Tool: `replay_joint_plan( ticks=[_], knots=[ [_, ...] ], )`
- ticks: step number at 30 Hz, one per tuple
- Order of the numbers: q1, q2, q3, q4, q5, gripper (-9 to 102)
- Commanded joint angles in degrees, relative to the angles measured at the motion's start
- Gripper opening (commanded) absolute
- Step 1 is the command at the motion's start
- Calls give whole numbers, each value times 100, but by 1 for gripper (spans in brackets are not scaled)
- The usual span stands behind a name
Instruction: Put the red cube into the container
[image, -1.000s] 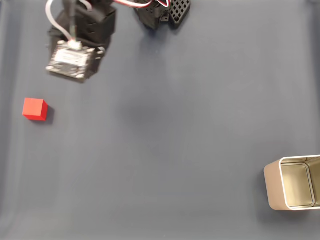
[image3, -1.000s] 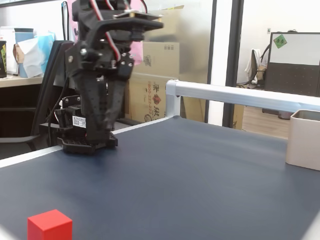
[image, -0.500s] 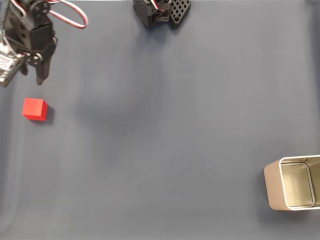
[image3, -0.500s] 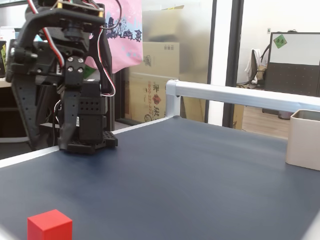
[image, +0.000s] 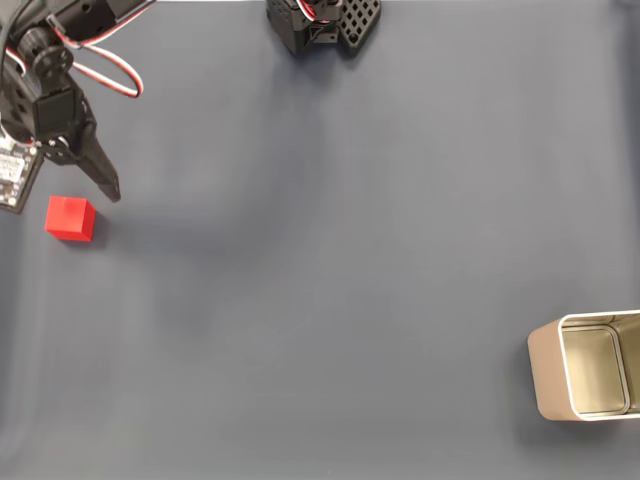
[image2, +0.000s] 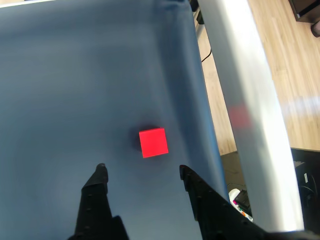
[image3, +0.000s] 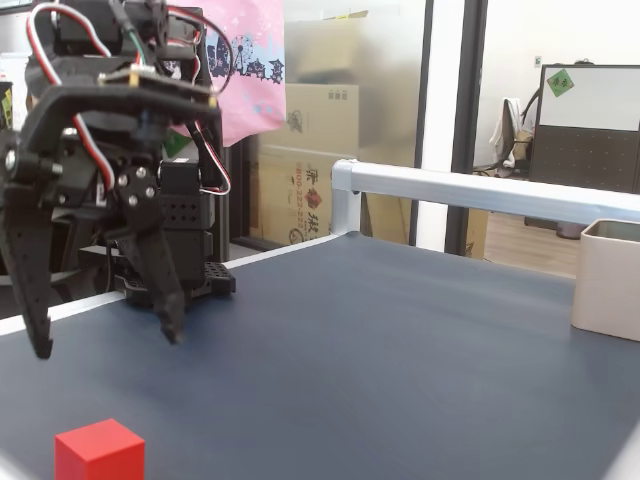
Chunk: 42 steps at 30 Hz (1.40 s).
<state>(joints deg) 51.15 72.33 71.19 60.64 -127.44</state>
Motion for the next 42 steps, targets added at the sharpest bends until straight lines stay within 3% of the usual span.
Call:
replay_joint_plan(
  ticks=[1, 18, 42],
  knots=[
    [9, -62, -334, -290, -185, 36],
    [97, -1055, -598, -1222, -193, 40],
    [-272, -1046, 211, -1494, 475, 40]
  ],
)
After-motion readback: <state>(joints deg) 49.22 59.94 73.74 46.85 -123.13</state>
